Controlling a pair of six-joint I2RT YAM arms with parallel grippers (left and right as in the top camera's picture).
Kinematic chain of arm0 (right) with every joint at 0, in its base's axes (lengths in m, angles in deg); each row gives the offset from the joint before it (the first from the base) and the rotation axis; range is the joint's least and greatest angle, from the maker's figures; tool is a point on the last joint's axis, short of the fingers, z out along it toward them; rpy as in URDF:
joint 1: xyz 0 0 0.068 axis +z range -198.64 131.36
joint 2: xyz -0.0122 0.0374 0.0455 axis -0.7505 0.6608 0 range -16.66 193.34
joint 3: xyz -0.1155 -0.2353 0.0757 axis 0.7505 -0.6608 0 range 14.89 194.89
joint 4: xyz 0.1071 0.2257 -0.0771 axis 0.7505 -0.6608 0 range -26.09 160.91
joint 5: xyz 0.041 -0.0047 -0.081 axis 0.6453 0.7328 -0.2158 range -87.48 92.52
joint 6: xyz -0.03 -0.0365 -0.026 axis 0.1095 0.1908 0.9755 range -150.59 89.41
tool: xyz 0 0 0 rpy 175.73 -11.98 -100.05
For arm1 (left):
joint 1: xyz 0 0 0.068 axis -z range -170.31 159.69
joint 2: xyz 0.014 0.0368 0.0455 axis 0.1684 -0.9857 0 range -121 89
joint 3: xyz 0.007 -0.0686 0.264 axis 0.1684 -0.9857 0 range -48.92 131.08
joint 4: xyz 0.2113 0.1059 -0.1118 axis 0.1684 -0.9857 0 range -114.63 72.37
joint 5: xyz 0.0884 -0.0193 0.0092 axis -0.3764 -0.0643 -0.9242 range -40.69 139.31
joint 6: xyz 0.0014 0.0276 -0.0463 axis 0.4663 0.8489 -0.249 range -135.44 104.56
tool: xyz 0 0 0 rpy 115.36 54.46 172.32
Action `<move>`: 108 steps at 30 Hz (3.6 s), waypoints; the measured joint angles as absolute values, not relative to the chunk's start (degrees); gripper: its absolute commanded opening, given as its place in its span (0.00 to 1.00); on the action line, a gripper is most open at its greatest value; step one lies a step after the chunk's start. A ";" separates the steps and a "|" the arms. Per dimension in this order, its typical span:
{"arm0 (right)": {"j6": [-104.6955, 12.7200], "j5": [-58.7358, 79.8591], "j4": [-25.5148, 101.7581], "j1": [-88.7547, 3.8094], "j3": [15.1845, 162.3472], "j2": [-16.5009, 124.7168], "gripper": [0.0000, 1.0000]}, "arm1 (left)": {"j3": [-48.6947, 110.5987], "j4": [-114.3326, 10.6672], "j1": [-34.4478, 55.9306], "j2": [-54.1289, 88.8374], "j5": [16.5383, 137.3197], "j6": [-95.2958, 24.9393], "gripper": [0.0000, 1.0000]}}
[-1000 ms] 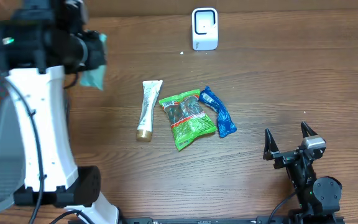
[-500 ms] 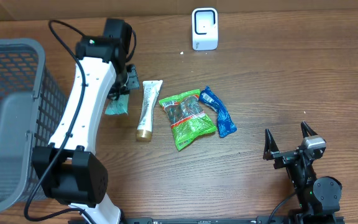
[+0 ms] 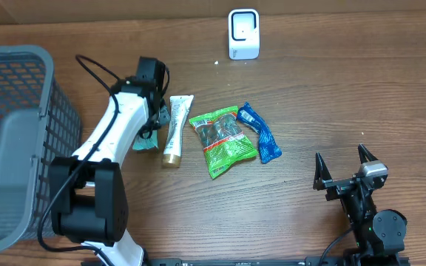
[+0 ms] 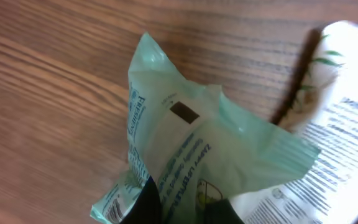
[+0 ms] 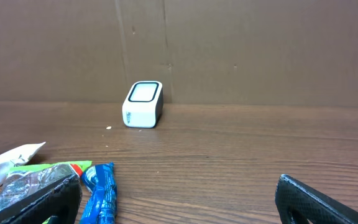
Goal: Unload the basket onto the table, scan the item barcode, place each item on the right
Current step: 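Place the mint-green pack left of the tube and release, then retract the left gripper to hover beside the basket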
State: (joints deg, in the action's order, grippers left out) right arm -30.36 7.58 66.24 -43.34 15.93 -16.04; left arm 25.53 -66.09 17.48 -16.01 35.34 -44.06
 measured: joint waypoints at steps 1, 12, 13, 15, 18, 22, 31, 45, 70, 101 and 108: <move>-30.36 7.58 66.26 -43.34 15.93 -16.04 1.00 | 24.11 -64.65 17.48 -16.01 35.34 -44.19 0.04; -30.38 7.58 66.26 -43.34 15.93 -16.04 1.00 | 19.02 -59.69 17.48 -16.01 36.91 -45.16 0.83; -30.38 7.58 66.26 -43.34 15.93 -16.04 1.00 | 19.02 -59.52 17.48 -16.01 37.21 -44.96 0.83; -30.38 7.56 66.26 -43.34 15.93 -16.04 1.00 | 19.02 -59.21 17.48 -16.01 37.81 -44.63 0.83; -30.38 7.58 66.24 -43.34 15.93 -16.04 1.00 | 19.02 -59.10 17.51 -16.01 38.61 -43.76 0.82; -30.38 7.58 66.24 -43.34 15.93 -16.04 1.00 | 19.17 -59.34 17.48 -16.01 39.66 -42.21 0.79; -30.38 7.60 66.26 -43.34 15.93 -16.04 1.00 | 27.91 -65.48 17.48 -13.69 40.76 -36.17 0.77; -30.38 7.60 66.22 -43.34 15.93 -16.04 1.00 | 38.03 -73.74 17.48 -2.42 43.01 -30.01 0.79; -30.38 7.60 66.26 -43.34 15.93 -16.04 1.00 | 45.53 -87.43 -4.98 13.37 53.70 -9.27 0.91; -30.38 7.58 66.24 -43.34 15.93 -16.04 1.00 | 55.76 -92.63 -14.84 12.84 55.82 -5.94 1.00; -30.36 7.56 66.24 -43.34 15.93 -16.04 1.00 | 55.76 -92.87 -14.84 11.31 56.01 -4.72 1.00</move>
State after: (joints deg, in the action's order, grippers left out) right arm -30.36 7.56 66.24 -43.34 15.93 -16.04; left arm 55.76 -92.87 -14.84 11.31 56.01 -4.72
